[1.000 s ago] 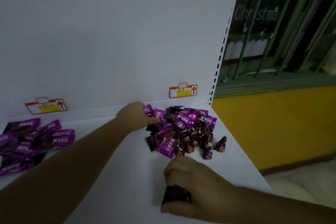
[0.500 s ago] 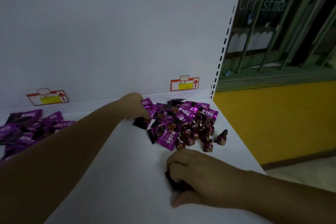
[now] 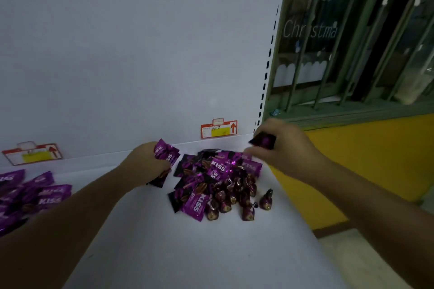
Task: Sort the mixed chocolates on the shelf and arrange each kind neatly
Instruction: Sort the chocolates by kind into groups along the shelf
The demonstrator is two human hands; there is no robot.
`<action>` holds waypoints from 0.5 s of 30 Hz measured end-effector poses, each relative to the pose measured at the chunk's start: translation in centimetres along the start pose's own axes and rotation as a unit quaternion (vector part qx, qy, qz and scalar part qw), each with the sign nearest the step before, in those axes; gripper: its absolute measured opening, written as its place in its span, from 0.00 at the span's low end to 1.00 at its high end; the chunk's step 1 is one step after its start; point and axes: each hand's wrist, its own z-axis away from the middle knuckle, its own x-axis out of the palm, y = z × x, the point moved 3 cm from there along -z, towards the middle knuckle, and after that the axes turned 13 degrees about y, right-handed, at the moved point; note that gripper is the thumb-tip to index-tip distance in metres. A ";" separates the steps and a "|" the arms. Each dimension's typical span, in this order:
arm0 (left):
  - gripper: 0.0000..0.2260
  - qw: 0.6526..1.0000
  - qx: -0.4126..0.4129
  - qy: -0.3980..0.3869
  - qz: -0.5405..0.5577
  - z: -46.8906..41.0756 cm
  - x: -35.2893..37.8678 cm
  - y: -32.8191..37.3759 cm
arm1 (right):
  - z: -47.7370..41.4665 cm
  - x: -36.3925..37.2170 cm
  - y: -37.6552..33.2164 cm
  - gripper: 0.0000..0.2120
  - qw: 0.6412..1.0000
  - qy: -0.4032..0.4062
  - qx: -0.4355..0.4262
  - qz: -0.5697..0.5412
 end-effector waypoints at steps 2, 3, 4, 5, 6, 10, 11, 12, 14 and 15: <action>0.06 1.000 -0.009 0.016 0.014 0.2 0.2 -0.3 | -1.9 0.3 3.8 0.10 0.994 -0.027 0.105 0.031; 0.07 1.000 -0.010 0.021 0.021 0.5 0.4 -0.4 | -2.4 0.9 5.3 0.10 0.989 -0.058 0.136 0.011; 0.07 0.999 -0.014 0.030 0.034 0.7 0.5 -0.6 | -2.7 1.6 6.2 0.10 0.983 -0.093 0.157 -0.023; 0.08 0.997 -0.023 0.043 0.056 1.1 0.7 -0.8 | -2.9 2.4 6.8 0.10 0.976 -0.128 0.169 -0.052; 0.08 0.994 -0.035 0.062 0.083 1.5 0.9 -1.2 | -3.0 3.2 6.9 0.10 0.970 -0.158 0.171 -0.068; 0.12 0.987 -0.038 0.121 0.098 2.6 1.2 -2.2 | -3.7 6.1 6.6 0.11 0.967 -0.241 0.081 0.005; 0.12 0.987 -0.033 0.119 0.104 2.7 1.1 -2.0 | -3.8 6.7 6.5 0.10 0.965 -0.253 0.066 0.017; 0.11 0.987 -0.029 0.116 0.110 2.7 1.1 -1.7 | -3.9 7.0 6.6 0.10 0.963 -0.263 0.064 0.019; 0.11 0.987 -0.027 0.114 0.114 2.8 1.0 -1.3 | -4.1 7.3 6.5 0.10 0.959 -0.275 0.064 0.016; 0.10 0.986 -0.030 0.116 0.112 2.8 1.0 -1.2 | -4.3 7.3 6.5 0.11 0.959 -0.276 0.063 0.014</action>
